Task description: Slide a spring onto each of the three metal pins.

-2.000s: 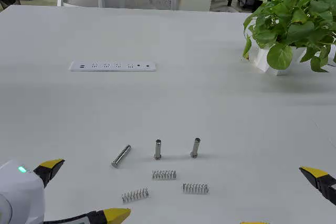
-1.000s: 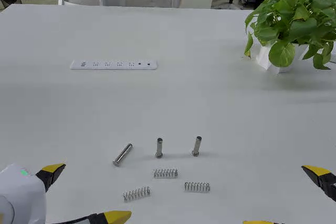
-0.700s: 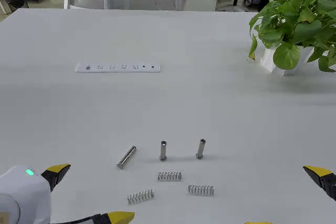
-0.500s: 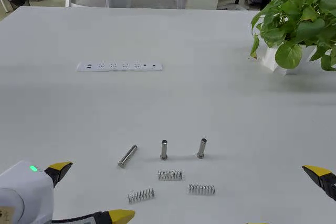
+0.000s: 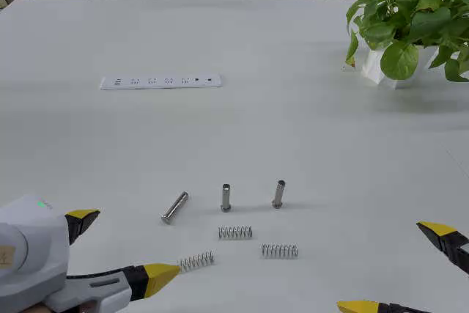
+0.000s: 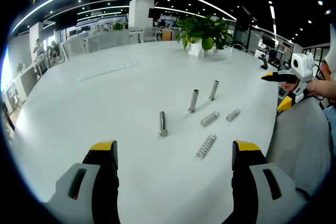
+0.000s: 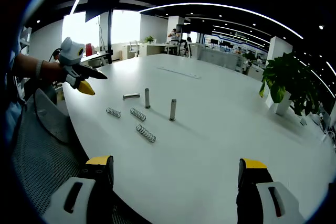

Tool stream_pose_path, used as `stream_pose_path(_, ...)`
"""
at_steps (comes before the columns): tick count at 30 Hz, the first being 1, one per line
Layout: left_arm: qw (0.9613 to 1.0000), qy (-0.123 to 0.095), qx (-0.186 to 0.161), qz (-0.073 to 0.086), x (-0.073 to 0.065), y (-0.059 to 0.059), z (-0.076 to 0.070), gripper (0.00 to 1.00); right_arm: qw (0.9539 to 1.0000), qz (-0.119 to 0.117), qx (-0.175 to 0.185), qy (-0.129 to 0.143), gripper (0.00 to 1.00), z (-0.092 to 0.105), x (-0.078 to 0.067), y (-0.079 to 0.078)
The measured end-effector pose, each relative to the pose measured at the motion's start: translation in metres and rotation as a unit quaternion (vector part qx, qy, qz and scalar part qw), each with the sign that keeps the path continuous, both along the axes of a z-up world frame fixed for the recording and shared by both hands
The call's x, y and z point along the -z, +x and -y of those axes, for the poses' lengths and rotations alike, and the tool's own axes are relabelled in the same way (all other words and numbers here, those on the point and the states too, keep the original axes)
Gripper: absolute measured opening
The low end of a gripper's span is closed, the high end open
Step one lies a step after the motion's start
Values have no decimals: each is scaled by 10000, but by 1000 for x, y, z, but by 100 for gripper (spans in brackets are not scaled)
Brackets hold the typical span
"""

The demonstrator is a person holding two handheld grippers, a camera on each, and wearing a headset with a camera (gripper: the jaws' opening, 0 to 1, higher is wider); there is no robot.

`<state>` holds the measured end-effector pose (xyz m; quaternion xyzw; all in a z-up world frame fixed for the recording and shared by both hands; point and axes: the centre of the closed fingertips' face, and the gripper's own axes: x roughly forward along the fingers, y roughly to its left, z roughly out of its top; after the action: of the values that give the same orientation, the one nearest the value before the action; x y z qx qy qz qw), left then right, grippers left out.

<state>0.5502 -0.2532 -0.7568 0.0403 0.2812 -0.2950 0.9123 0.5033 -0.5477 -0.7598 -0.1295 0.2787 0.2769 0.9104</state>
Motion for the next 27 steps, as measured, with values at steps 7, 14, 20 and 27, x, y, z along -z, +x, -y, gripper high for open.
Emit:
stream_pose_path(7,9999,11,96,-81,3,12,3,80,10000,58,8,40,98,-4,-2,-1)
stream_pose_path(14,9997,-6,164,-153,2,26,9,69,10000,43,22,9,97,0,-3,-2)
stream_pose_path(20,9991,143,320,-257,7,36,12,63,9999,62,109,16,97,4,-3,-2)
stream_pose_path(27,9979,286,396,-421,13,47,17,53,9999,28,141,26,97,6,-1,-4)
